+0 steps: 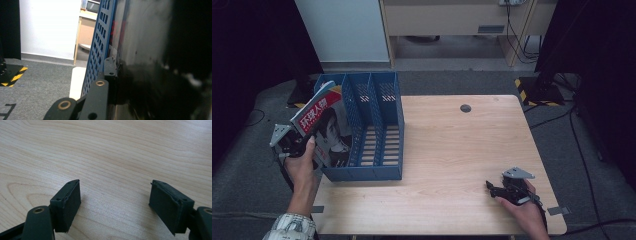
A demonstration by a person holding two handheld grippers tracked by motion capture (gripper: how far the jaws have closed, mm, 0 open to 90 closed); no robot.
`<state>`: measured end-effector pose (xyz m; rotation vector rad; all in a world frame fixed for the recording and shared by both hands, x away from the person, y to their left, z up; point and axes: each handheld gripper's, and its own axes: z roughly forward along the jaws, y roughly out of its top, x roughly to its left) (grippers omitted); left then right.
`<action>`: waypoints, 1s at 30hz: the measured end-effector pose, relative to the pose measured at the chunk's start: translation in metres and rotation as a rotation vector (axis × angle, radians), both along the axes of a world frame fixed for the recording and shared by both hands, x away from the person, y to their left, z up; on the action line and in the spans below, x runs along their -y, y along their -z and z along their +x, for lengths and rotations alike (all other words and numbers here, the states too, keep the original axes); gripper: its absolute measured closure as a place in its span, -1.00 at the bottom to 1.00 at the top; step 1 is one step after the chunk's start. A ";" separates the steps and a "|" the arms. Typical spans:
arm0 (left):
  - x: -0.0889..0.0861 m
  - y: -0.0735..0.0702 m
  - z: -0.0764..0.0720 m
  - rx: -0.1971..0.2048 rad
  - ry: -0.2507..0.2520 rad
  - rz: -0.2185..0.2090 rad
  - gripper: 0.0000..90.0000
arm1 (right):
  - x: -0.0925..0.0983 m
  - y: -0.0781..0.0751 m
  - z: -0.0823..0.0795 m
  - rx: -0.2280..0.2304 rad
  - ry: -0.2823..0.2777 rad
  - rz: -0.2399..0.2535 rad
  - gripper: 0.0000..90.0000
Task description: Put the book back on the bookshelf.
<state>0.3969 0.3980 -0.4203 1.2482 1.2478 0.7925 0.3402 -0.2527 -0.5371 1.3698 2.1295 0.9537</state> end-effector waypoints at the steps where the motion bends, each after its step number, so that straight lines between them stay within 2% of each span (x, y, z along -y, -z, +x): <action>1: 0.000 0.000 -0.001 -0.003 0.003 0.000 0.86 | 0.000 0.000 0.000 0.000 -0.002 -0.001 -0.44; 10: 0.000 -0.005 -0.005 0.003 0.005 0.006 0.89 | 0.000 0.000 0.000 0.000 -0.003 -0.002 -0.44; 23: 0.002 -0.014 -0.006 0.023 0.027 -0.025 0.91 | 0.000 0.000 0.000 0.001 -0.005 -0.003 -0.44; 25: 0.003 -0.016 -0.006 0.033 0.028 -0.044 0.90 | 0.001 0.000 0.000 0.001 -0.005 -0.003 -0.44; 30: 0.003 -0.022 -0.005 0.047 0.027 -0.048 0.91 | 0.001 0.000 0.000 0.001 -0.005 -0.003 -0.44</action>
